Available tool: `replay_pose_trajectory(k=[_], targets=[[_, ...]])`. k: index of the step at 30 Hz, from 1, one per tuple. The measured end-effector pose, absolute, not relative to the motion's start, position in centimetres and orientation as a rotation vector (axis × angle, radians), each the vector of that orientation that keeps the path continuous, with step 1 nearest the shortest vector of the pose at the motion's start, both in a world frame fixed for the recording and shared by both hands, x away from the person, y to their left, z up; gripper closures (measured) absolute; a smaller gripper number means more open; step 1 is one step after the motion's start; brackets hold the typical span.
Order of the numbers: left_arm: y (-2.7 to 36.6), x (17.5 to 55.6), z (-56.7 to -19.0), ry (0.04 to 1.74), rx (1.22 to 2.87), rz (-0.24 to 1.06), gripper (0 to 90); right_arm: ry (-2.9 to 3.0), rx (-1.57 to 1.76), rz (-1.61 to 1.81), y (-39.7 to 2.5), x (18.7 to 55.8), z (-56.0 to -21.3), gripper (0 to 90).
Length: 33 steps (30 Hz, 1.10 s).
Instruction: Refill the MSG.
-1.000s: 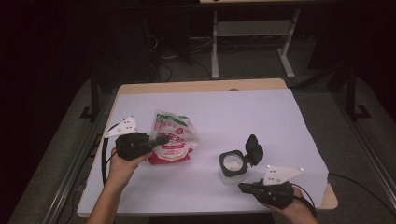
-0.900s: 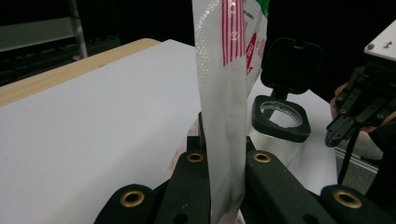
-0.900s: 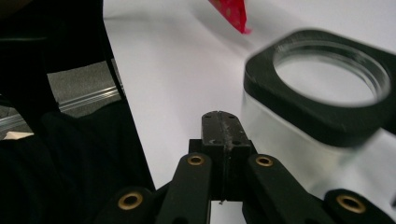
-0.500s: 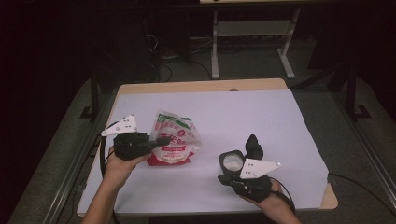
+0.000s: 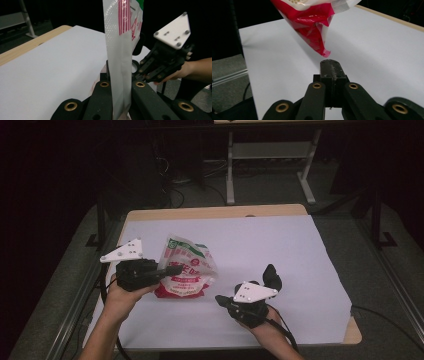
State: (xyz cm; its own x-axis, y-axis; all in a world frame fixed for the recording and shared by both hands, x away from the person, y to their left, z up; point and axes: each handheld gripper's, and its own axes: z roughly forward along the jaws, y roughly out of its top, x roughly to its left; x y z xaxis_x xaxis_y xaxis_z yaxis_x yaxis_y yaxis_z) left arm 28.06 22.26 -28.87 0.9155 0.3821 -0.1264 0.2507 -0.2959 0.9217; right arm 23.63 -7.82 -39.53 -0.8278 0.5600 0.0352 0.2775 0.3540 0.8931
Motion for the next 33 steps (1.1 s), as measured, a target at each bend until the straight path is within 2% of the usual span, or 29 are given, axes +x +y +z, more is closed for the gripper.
replay_pose_trajectory(k=[12,33], targets=[[20.1,27.7,-28.3,0.435,1.904,0.087,90.0,2.225,0.775,1.439,-5.7,23.6,-39.7,90.0],[16.5,28.8,-27.7,0.422,1.979,0.087,90.0,2.229,0.727,1.414,-4.7,23.1,-41.3,90.0]])
